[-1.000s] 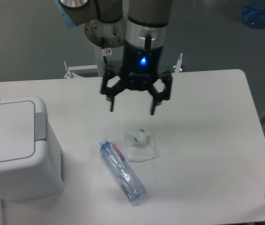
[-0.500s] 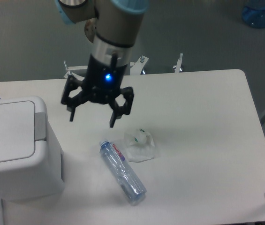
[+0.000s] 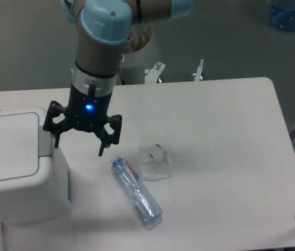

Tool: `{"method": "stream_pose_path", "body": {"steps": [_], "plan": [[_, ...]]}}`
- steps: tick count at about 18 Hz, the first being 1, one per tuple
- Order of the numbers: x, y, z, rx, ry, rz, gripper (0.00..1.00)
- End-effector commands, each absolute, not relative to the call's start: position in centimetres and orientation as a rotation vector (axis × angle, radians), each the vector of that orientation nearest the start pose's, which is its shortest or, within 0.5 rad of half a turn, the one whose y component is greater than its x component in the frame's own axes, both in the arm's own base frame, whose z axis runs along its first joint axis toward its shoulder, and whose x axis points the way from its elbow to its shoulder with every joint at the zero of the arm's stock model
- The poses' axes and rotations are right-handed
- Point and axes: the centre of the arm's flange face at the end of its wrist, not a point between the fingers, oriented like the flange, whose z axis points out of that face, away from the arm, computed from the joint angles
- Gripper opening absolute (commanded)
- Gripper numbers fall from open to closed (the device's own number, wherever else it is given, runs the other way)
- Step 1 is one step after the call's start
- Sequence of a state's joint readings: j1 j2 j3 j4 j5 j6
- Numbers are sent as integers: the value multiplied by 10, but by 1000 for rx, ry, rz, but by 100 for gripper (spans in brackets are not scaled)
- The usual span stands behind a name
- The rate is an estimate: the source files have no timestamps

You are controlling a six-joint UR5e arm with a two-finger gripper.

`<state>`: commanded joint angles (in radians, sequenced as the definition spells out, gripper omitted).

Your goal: Open the trash can

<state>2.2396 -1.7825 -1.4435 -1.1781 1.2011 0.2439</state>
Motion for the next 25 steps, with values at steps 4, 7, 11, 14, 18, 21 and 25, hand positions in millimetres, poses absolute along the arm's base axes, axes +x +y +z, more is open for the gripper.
{"method": "stream_pose_path", "body": {"steps": [4,7,11,14,18,21,25], "plan": [[-237,578,481,-2658,-489,-273,100],[-238,577,479,-2668,-493,-260,100],[-238,577,479,-2669,-493,-260,100],[-238,578,478,-2670,-494,-261,100],[-238,578,487,-2656,-491,-251,100],[-235,574,498,-2641,-485,-244,100],[-234,574,490,-2650,-492,-257,100]]}}
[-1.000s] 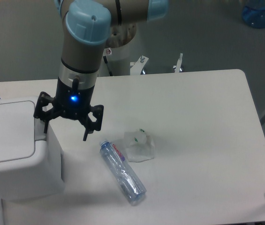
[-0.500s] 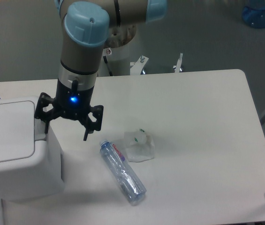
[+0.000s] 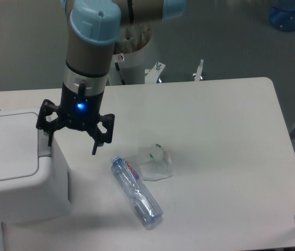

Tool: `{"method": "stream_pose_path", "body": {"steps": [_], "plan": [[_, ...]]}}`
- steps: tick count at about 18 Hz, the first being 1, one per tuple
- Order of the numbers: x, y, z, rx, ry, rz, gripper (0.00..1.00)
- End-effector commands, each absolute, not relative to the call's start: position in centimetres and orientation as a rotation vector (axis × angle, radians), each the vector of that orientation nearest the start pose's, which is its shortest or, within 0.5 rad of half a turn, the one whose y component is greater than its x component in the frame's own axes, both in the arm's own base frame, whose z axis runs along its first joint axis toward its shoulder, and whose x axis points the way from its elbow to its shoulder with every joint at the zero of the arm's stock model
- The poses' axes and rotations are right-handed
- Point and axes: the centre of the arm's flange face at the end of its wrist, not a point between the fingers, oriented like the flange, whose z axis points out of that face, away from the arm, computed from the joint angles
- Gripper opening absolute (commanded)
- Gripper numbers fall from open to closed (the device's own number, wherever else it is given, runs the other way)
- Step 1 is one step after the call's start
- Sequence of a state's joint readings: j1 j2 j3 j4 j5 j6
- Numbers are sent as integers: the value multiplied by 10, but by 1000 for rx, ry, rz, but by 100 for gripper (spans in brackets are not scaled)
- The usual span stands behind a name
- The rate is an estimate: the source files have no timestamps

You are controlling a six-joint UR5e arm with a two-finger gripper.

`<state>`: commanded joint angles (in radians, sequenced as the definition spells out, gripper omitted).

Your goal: Open the trash can

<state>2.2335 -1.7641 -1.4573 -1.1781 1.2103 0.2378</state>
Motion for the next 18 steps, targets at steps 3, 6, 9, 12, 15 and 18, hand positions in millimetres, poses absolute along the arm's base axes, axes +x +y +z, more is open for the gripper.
{"method": "stream_pose_path", "body": {"steps": [3,6,9,12,15,18], "plan": [[-229,577,486,-2659,-483,-265,100],[-228,577,486,-2659,-479,-268,100],[-226,577,483,-2665,-480,-271,100],[-226,577,480,-2671,-479,-272,100],[-226,577,477,-2675,-478,-275,100],[-226,577,477,-2675,-478,-275,100]]}}
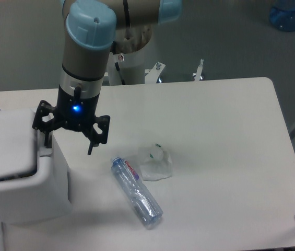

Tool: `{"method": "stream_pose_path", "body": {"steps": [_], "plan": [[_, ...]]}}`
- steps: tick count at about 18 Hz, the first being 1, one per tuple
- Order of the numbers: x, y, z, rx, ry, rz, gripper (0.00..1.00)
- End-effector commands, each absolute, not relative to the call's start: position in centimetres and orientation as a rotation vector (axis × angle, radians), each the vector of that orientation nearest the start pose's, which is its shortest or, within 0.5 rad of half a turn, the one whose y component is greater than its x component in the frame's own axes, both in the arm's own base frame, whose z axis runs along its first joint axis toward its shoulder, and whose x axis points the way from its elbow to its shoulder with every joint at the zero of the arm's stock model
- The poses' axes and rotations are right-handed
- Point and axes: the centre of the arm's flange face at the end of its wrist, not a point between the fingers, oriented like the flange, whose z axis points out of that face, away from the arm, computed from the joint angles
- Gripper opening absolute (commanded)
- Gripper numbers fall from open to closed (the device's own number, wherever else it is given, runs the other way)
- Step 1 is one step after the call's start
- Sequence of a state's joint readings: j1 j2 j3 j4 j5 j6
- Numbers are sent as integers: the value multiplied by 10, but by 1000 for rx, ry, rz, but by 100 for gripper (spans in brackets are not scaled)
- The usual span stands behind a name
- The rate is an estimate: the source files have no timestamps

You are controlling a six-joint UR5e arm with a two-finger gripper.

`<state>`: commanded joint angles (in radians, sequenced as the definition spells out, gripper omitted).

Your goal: Open the trash can

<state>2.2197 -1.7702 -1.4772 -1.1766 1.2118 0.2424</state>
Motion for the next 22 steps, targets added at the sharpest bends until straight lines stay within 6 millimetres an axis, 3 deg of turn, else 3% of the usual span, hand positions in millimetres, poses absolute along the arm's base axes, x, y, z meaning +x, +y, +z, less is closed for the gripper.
{"method": "stream_pose_path", "body": {"steps": [4,7,9,11,16,22], "plan": [[-227,578,481,-2668,-475,-268,100],[-233,584,513,-2613,-411,-200,100],[-256,579,535,-2567,-364,-122,100],[-280,569,542,-2575,-312,-25,100],[-333,535,535,-2735,-266,360,100],[-396,494,527,-2799,-220,437,100]]}}
